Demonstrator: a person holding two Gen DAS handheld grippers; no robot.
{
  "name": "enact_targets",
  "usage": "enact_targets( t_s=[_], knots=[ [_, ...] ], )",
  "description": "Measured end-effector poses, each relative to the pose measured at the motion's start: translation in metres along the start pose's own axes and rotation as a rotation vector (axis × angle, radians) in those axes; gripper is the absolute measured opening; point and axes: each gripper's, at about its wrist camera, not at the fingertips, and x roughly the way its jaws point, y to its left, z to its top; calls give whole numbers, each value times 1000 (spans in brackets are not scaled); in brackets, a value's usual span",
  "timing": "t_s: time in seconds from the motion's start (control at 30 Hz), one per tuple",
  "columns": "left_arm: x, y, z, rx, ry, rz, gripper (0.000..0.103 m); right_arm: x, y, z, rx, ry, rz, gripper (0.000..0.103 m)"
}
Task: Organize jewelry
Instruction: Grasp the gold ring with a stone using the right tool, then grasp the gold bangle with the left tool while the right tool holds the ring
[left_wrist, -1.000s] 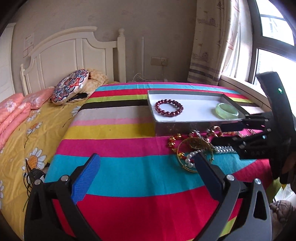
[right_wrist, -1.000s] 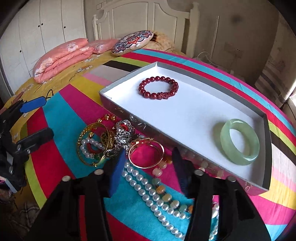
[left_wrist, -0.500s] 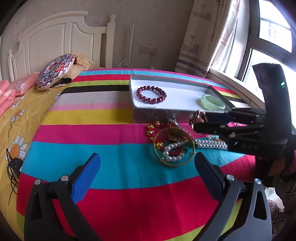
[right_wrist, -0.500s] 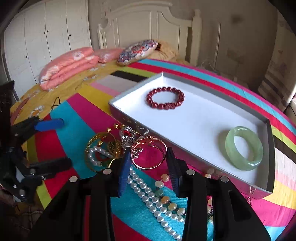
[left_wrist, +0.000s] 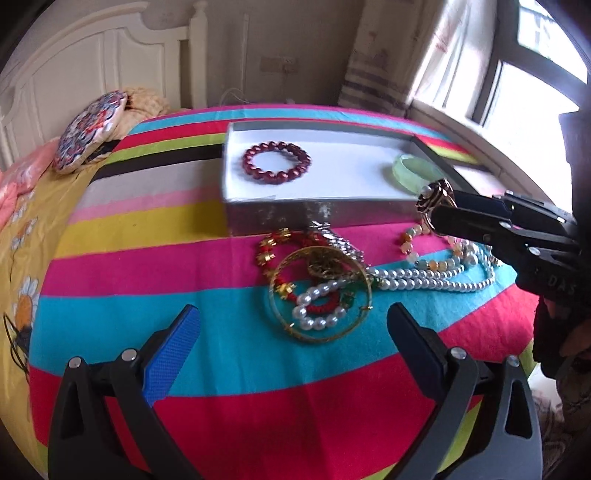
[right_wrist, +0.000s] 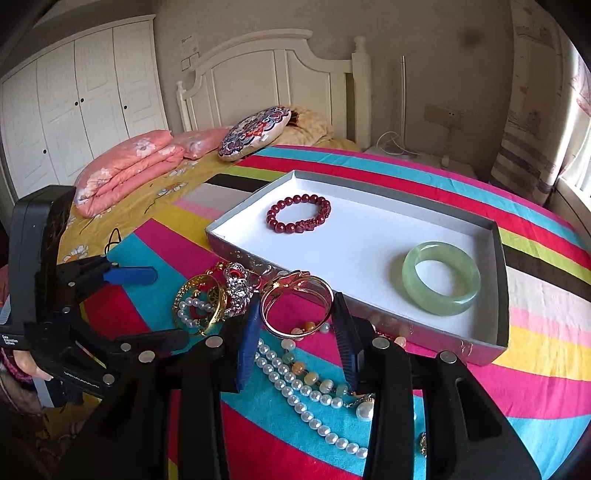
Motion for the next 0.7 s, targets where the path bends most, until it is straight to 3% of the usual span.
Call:
enact_targets(
  t_s=[0.17, 0.37, 0.4, 0.47, 0.5, 0.7],
  knots=[
    [20, -17, 7, 141, 74, 39, 97, -3, 0, -3, 2, -3, 8, 37],
    [25, -10, 12, 102, 88, -14, 92, -7, -1, -5, 4, -16, 5, 37],
    [24, -10, 12, 97, 82, -13, 89, -8, -1, -5, 7, -18, 6, 37],
    [19, -8, 12, 94, 59, -14, 66, -9, -2, -5, 10, -21, 9, 37],
    [17, -7, 12, 96, 55, -24, 61, -9, -2, -5, 11, -22, 9, 37],
    [9, -6, 9, 86, 25, -66, 61, -12, -1, -5, 8, -30, 10, 37]
  ],
)
